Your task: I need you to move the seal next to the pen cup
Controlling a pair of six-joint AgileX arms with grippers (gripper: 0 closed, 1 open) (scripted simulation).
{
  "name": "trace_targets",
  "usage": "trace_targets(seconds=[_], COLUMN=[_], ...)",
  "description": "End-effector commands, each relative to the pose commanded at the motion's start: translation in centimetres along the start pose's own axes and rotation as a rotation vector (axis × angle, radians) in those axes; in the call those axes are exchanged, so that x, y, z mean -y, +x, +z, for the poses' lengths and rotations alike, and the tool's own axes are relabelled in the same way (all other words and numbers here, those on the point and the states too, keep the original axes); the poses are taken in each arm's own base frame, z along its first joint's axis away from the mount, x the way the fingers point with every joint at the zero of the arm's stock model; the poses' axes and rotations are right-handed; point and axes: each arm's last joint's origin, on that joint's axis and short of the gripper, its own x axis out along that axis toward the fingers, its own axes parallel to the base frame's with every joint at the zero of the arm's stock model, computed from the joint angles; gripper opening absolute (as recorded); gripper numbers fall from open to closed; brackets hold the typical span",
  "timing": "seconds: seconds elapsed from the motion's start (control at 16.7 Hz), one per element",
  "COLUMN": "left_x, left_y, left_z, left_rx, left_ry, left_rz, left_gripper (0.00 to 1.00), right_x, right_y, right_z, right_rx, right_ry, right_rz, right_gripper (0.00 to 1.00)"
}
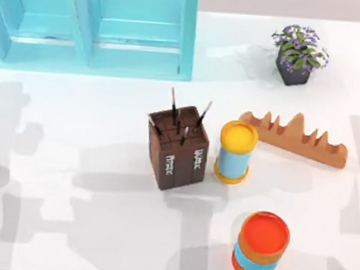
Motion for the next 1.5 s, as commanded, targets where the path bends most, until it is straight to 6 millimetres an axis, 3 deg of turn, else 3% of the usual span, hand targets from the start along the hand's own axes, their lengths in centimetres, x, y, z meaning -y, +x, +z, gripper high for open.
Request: trace_targets(seconds=[0.24, 0.48, 0.9, 1.32, 1.5], left_x=[-1.6, -2.5, -2.4, -2.2, -2.1], left_y=[1.8, 2.8, 3.3, 10.7, 12.4], left_z=[3.9, 5.7, 5.6, 3.9, 3.1], left_rx=[-0.194, -0.270, -0.274, -0.262, -0.272], left_ry=[0.007, 0.009, 0.011, 0.009, 0.009], left_rz=[-0.032, -0.047, -0.048, -0.045, -0.047], left_gripper=[1.00, 1.00, 1.00, 1.00, 1.00], right_x=[0.0, 0.0, 0.0, 0.0, 0.0], right_y=[0.0, 0.0, 0.0, 0.0, 0.0], right_z=[0.0, 0.0, 0.0, 0.0, 0.0], right_rx=[0.000, 0.000, 0.000, 0.000, 0.000], right_ry=[0.000, 0.000, 0.000, 0.000, 0.000], right_rz=[0.000, 0.000, 0.000, 0.000, 0.000], right_gripper=[1.00, 1.00, 1.00, 1.00, 1.00])
